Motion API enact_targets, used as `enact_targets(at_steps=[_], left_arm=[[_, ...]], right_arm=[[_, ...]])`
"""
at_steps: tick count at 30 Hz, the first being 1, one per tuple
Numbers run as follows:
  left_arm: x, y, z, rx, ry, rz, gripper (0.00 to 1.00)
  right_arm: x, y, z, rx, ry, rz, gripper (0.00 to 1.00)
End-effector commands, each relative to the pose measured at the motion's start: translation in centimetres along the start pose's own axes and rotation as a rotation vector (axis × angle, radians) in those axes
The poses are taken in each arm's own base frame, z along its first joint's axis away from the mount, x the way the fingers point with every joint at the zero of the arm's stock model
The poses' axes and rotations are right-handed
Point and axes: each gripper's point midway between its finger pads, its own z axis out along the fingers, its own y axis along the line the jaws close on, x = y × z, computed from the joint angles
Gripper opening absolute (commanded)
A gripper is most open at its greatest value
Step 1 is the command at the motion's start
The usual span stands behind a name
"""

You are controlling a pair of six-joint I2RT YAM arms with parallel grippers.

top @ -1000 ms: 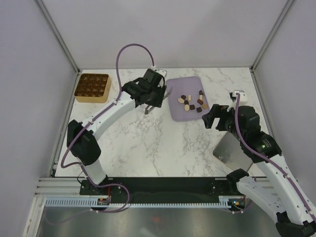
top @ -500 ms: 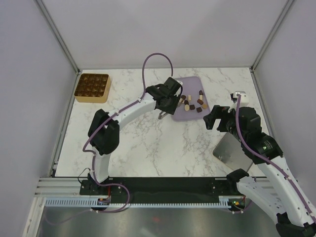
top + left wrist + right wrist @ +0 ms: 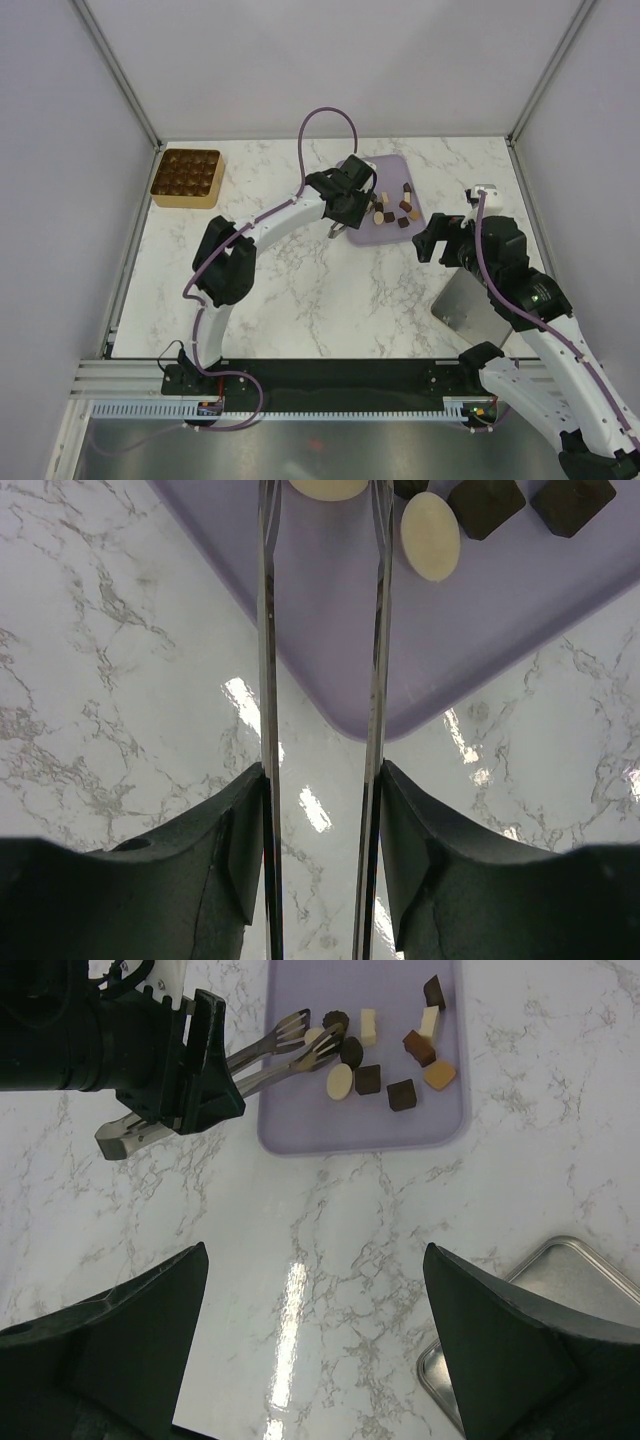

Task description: Pack the chocolate

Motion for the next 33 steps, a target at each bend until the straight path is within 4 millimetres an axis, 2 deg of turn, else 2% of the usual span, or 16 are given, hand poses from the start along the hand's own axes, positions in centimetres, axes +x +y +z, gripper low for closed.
enact_targets(at_steps=[1,9,12,19,29,31,33], left_arm=[[-2.0,-0.6,-0.2,0.011,-0.06,0.009,0.53],[-1.8,-0.2,0.0,-0.008,-0.058,0.019,0.51],[-1.8,-0.2,0.2,-0.01,-0.057,0.027,0.47],[-2.3,0.0,-1.1,-0.011,-0.071,0.016,0.4],[-4.1,0.9,-6.8,-0.012,-0.128,-0.027,0.39],[-4.8,1.3,-8.5,-0.009,-0.149,-0.04,0.39],[-5.4,2.6,-10.1,-0.027,-0.172,-0.061,0.39]], right_arm=[[-1.7,0.0,-0.3,0.01,-0.054,-0.008,0.97],[-1.8,0.2,-0.2,0.004,-0.057,-0.002,0.97],[-2.0,0.2,-0.4,0.002,-0.062,0.0,0.97],[-2.0,0.4,-0.6,-0.006,-0.064,0.007,0.97],[-2.1,0.8,-0.8,-0.029,-0.067,0.026,0.97],[-2.0,1.0,-0.8,-0.039,-0.064,0.026,0.97],[-2.0,1.2,-0.8,-0.047,-0.063,0.028,0.97]])
